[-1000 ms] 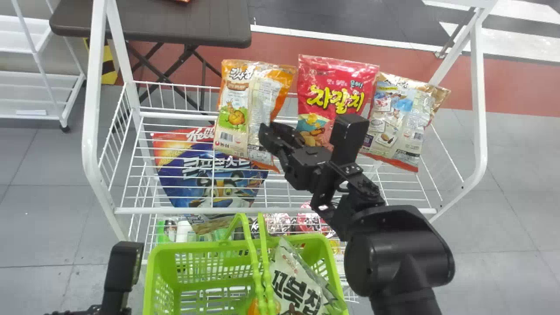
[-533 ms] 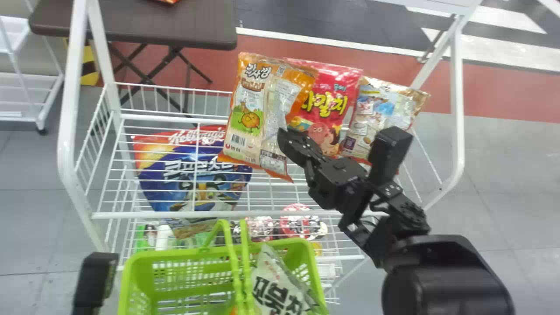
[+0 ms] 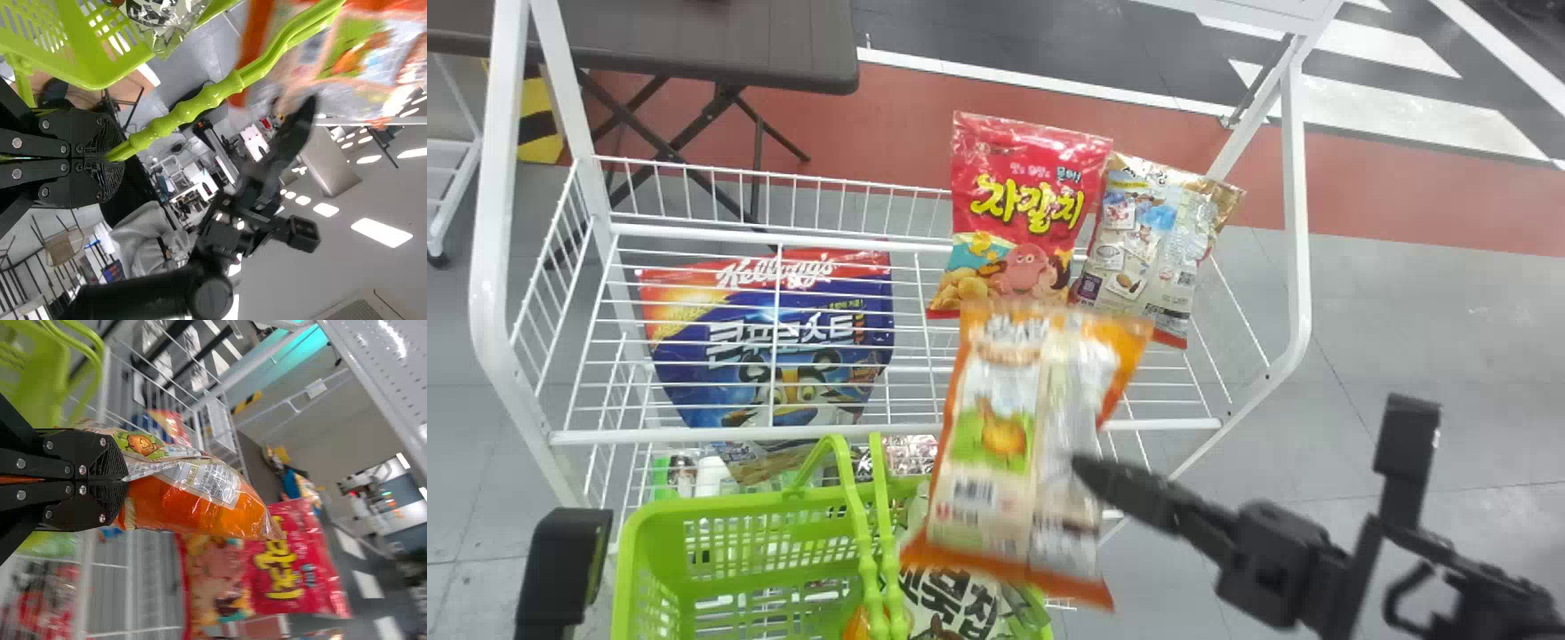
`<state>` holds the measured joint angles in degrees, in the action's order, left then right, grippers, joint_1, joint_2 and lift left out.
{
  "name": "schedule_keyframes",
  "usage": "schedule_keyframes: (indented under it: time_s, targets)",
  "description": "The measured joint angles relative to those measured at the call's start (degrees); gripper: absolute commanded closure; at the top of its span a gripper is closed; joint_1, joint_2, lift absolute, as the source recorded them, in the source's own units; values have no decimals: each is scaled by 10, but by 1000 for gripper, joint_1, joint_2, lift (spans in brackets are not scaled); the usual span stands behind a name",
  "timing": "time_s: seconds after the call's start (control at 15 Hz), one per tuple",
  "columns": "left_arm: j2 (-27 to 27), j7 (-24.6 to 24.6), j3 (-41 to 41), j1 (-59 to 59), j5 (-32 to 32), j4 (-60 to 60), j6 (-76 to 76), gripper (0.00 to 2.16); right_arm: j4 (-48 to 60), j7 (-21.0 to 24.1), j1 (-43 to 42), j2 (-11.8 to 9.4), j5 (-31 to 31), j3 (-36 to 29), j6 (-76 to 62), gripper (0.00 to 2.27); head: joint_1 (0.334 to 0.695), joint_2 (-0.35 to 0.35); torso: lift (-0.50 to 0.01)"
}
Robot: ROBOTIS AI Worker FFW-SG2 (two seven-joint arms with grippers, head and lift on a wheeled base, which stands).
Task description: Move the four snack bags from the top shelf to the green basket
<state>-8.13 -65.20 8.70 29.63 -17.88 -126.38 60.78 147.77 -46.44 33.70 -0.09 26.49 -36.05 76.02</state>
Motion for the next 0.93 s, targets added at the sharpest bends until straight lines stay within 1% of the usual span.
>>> schedule_keyframes:
  time_s: [0.13,0.27,0.4,0.47,0.6,0.8,0.93]
  targets:
    - [0,6,2,0,2,-2,0,2081,22,-30,0,1,28,-57,110,2071,695,-350,0]
    - [0,7,2,0,3,-9,0,2081,28,-51,0,1,53,-95,134,2071,695,-350,0]
    - [0,7,3,4,3,-19,0,2081,17,-54,6,1,53,-90,137,2071,695,-350,0]
    - [0,7,4,7,3,-24,0,2081,9,-54,10,1,47,-74,137,2071,695,-350,0]
    - [-1,8,6,11,4,-31,0,2078,-5,-53,20,1,20,-22,138,2071,695,-350,0]
    - [-3,7,7,21,4,-45,0,2078,-29,-45,30,1,-34,81,138,2071,695,-350,0]
    - [-4,7,7,26,4,-49,0,2078,-44,-39,28,1,-61,135,138,2071,695,-350,0]
